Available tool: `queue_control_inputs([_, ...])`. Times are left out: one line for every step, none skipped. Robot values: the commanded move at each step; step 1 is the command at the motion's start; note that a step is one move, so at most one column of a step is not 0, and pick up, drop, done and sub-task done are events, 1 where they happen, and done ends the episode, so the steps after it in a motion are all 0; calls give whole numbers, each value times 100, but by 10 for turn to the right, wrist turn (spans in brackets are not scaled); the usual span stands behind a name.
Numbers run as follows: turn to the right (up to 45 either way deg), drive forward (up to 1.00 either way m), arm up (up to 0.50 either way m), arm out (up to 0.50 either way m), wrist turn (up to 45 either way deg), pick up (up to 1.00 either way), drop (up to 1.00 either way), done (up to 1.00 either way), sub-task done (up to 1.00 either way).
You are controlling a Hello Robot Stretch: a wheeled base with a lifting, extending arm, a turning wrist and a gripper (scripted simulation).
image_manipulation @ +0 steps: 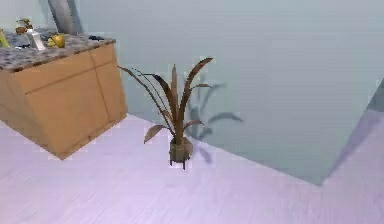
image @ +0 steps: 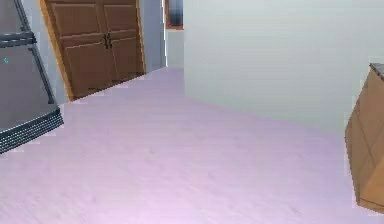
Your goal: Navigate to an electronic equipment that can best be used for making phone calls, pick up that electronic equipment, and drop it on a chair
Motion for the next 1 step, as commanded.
queue_control_inputs([390,0,0,0,0,0,0,0,0])
